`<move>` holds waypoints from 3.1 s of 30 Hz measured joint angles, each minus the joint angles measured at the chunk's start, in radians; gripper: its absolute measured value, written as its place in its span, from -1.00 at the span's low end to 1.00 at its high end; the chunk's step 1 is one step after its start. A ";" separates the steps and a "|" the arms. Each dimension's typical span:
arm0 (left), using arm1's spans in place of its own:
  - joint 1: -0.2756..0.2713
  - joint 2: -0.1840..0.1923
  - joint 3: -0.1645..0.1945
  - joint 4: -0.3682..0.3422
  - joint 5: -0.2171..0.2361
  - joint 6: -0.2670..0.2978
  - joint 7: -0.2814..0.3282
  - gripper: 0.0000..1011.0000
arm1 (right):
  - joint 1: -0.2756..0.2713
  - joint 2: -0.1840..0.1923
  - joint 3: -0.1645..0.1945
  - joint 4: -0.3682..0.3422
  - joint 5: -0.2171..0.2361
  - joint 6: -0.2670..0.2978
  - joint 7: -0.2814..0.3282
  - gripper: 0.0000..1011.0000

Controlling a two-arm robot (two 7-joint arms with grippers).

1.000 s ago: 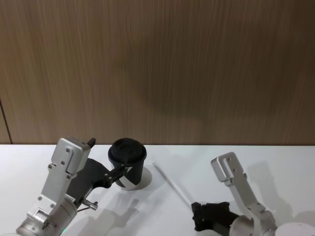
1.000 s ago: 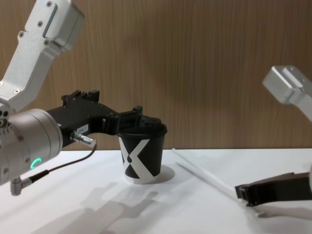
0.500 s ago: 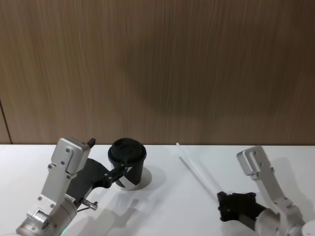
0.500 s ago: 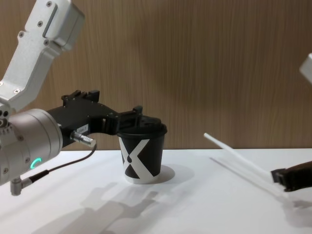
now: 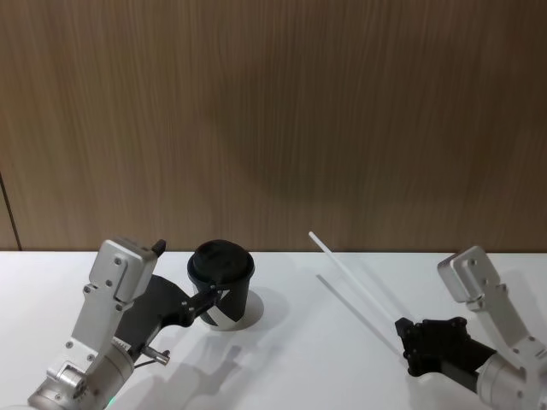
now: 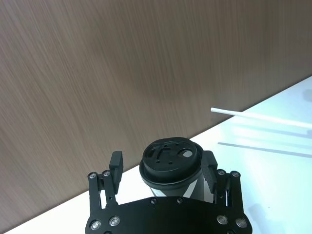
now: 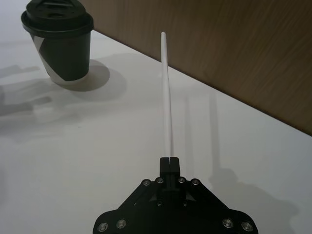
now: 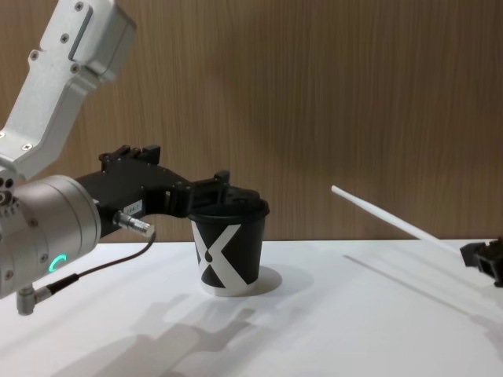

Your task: Pick up the straw with one hand, pass it to the other hand, and insert it into the cup.

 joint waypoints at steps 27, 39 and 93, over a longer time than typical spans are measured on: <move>0.000 0.000 0.000 0.000 0.000 0.000 0.000 0.98 | 0.091 0.187 -0.040 -0.022 0.046 -0.255 0.308 -1.00; 0.000 0.000 0.000 0.000 0.000 0.000 0.000 0.98 | 0.167 0.225 -0.075 -0.010 0.075 -0.344 0.433 -1.00; 0.016 0.003 -0.046 -0.018 -0.138 0.029 -0.117 0.98 | 0.219 0.249 -0.099 -0.002 0.094 -0.400 0.514 -1.00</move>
